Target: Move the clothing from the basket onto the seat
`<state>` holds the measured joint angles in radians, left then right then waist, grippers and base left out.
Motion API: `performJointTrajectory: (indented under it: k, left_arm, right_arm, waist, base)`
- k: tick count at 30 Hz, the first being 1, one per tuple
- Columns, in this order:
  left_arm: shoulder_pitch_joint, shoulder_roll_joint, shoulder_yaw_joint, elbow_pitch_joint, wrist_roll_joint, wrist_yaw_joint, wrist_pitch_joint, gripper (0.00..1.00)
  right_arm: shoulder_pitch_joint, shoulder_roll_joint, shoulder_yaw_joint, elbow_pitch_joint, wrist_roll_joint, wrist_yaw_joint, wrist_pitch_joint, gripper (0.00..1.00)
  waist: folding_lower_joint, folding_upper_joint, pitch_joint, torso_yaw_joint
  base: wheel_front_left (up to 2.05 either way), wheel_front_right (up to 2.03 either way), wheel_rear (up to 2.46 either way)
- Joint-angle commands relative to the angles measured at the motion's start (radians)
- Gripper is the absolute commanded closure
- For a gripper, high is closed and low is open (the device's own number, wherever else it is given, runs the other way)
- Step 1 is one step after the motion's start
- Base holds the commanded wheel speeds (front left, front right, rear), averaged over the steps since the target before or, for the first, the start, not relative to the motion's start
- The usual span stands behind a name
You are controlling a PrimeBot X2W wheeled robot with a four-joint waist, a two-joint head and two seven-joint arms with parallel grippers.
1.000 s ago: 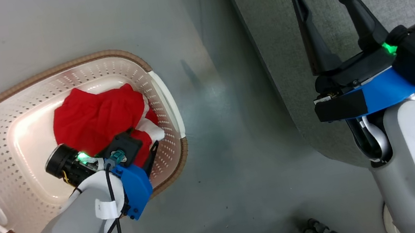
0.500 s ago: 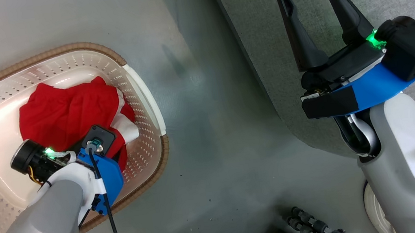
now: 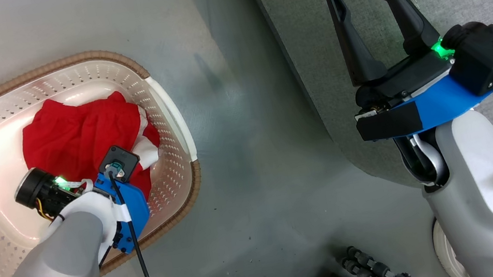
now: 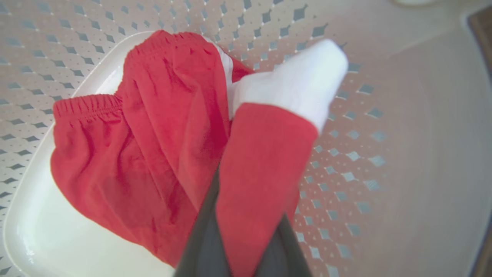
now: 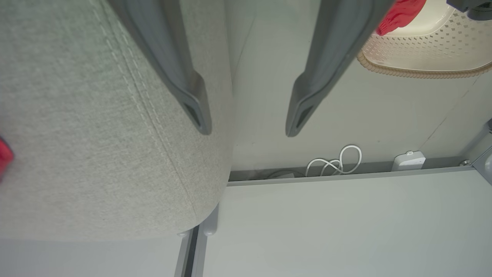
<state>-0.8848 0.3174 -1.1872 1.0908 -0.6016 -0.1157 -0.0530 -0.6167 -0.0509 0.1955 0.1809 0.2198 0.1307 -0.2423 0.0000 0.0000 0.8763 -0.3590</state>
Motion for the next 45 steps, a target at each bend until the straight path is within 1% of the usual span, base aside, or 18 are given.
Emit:
performJointTrajectory:
  k: [1,12,16,19,27,28,32,38,45]
  left_arm:
    - [-0.018,-0.003,-0.004,0.005,-0.007,-0.005,0.003,1.00]
    - [-0.031,-0.029,-0.016,0.029,-0.023,-0.013,-0.029,1.00]
    - [-0.031,-0.051,-0.019,0.039,-0.036,-0.015,-0.053,1.00]
    - [-0.026,-0.072,-0.020,0.046,-0.049,-0.016,-0.077,1.00]
    - [-0.001,-0.152,-0.030,0.040,-0.076,-0.015,-0.167,1.00]
    - [-0.001,-0.152,-0.030,0.040,-0.076,-0.015,-0.167,1.00]
    - [-0.003,-0.185,-0.037,0.005,-0.095,-0.015,-0.194,1.00]
    - [-0.014,-0.219,-0.040,-0.076,-0.120,-0.015,-0.212,1.00]
    - [-0.009,-0.231,0.029,-0.219,-0.122,-0.015,-0.213,1.00]
  right_arm:
    - [-0.020,0.001,-0.002,0.004,0.000,0.000,-0.005,0.00]
    - [-0.022,0.001,-0.013,0.003,-0.019,0.000,0.011,0.00]
    - [-0.017,0.001,-0.022,0.002,-0.032,0.000,0.018,0.00]
    - [-0.005,0.001,-0.033,0.004,-0.053,0.000,0.027,0.00]
    - [0.048,0.000,-0.073,0.012,-0.126,0.000,0.073,0.00]
    - [0.048,0.000,-0.073,0.012,-0.126,0.000,0.073,0.00]
    - [0.086,0.000,-0.087,0.011,-0.153,0.000,0.105,0.00]
    - [0.155,0.000,-0.101,0.008,-0.173,0.000,0.144,0.00]
    - [0.238,0.000,-0.103,0.000,-0.187,0.000,0.184,0.00]
  waist:
    - [0.0000,0.0000,-0.002,0.004]
    - [0.0000,0.0000,-0.015,0.035]
    - [0.0000,0.0000,-0.043,0.061]
    - [0.0000,0.0000,-0.079,0.092]
    - [0.0000,0.0000,-0.246,0.196]
    - [0.0000,0.0000,-0.246,0.196]
    - [0.0000,0.0000,-0.341,0.247]
    - [0.0000,0.0000,-0.493,0.317]
    - [0.0000,0.0000,-0.650,0.377]
  base:
    - [0.00,0.00,0.00]
    - [0.00,0.00,0.00]
    - [0.00,0.00,0.00]
    - [0.00,0.00,0.00]
    - [0.00,0.00,0.00]
    - [0.00,0.00,0.00]
    - [0.00,0.00,0.00]
    - [0.00,0.00,0.00]
    - [0.00,0.00,0.00]
